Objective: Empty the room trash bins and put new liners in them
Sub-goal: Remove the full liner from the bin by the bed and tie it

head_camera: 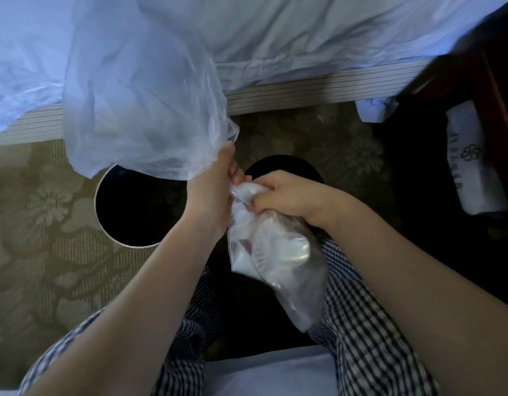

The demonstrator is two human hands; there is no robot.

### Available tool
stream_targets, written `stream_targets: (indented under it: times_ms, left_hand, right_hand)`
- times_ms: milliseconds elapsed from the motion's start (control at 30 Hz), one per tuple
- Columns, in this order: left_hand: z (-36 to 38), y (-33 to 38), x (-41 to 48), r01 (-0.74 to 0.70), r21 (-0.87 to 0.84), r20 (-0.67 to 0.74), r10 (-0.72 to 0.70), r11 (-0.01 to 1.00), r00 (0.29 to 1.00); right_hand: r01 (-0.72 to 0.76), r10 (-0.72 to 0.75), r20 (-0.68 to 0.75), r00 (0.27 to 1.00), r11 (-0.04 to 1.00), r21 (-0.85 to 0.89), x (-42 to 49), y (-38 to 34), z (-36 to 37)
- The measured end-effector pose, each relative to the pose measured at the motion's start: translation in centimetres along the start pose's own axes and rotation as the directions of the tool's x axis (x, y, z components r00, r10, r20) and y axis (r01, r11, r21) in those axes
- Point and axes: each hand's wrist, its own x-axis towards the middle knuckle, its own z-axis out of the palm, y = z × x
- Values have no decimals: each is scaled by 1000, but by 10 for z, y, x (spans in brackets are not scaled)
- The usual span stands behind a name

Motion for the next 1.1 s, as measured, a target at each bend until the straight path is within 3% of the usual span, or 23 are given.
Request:
stream_targets:
  times_ms: [67,167,300,333,400,500,667,800,867,933,967,1033,1067,1100]
  left_hand:
    - [-2,-3,3,-14,37,-11,14,999,1000]
    - [-5,-3,7,-10,40,-31,11,999,999]
    - [-2,-6,6,-4,19,-81,5,1000,997]
    - [1,-7,4,0,-2,-96,-1,1000,995]
    - [4,-7,1,10,-29,-101,-13,1000,995]
    - [-2,2,3,-12,-48,-44,10,999,999]
    - [-18,20,10,-15,-175,-93,-1,984,996]
    - [-31,25,18,-10,-130,-179,-13,991,984]
    - [-35,25,19,18,-48,-277,-31,999,960]
    - [-35,28,14,-4,190,-353,72,982,933]
    - [-36,29,12,-20,425,-340,180,905,923]
    - [-39,29,10,-52,863,-148,349,503,926]
    - [-40,27,9,-49,953,-55,332,298,942]
    - [-41,24,6,-44,987,2,262,155,965]
  right_hand:
    - [44,-42,-31,999,997,66,0,-1,0]
    - [69,-66,-19,998,941,332,-1,-3,0]
    - [-46,2,94,996,881,470,-2,-7,3]
    - [-48,8,98,995,910,413,-1,-6,4]
    - [8,-18,83,996,993,122,2,-1,2]
    - [66,-58,61,996,987,-146,-3,-3,-10]
    - [91,-94,-51,994,995,-48,-16,2,-43]
    - [42,-72,-181,981,985,-165,-16,10,-56]
    - [26,-87,-264,961,974,-227,-16,14,-61]
    - [36,-133,-353,926,963,-266,-17,18,-64]
    - [57,-171,-392,904,956,-286,-17,20,-65]
    - [82,-238,-413,879,929,-361,-18,21,-68]
    - [85,-251,-381,890,912,-402,-18,22,-69]
    - [85,-245,-327,913,897,-434,-19,21,-68]
